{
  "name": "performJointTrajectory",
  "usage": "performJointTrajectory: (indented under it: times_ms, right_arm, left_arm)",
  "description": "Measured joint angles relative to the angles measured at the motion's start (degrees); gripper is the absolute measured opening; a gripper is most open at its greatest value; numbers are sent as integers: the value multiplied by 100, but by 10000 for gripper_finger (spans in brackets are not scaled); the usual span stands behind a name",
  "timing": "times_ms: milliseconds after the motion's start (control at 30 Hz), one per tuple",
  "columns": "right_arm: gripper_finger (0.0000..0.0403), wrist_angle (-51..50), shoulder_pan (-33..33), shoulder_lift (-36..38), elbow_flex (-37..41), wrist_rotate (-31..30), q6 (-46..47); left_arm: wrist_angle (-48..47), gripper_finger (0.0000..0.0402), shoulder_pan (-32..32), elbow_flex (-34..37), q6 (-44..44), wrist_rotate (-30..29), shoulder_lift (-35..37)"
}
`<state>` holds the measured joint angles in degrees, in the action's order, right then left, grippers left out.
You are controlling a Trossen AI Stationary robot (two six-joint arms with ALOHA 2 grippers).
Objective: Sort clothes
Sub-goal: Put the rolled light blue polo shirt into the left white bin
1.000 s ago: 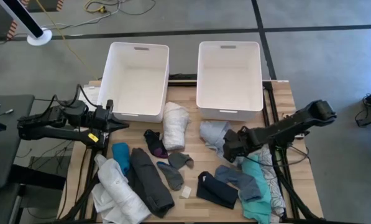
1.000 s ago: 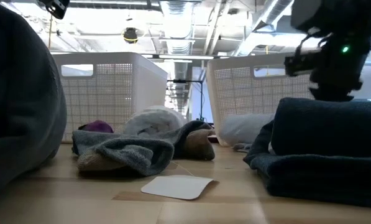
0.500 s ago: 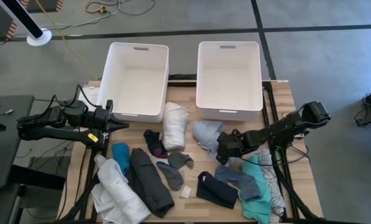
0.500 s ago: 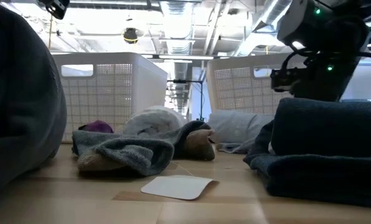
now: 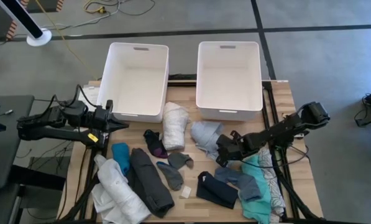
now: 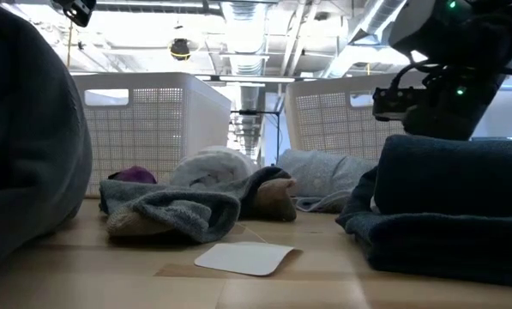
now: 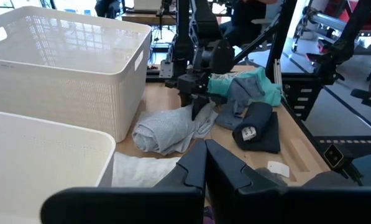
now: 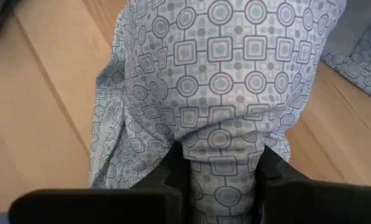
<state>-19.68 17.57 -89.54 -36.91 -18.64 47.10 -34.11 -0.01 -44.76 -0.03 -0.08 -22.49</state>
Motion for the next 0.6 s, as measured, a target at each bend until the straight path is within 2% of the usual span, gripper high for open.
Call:
performJointTrajectory:
  times_ms: [400,600]
  right_arm:
    - [91,-117,-1,148,-457,322,-651]
    - [89,-111,12,313,-724,236,-967]
  left_arm:
    - [0,0,0,-1,0,0,1]
    - [42,0,-2,-2,0,0,2]
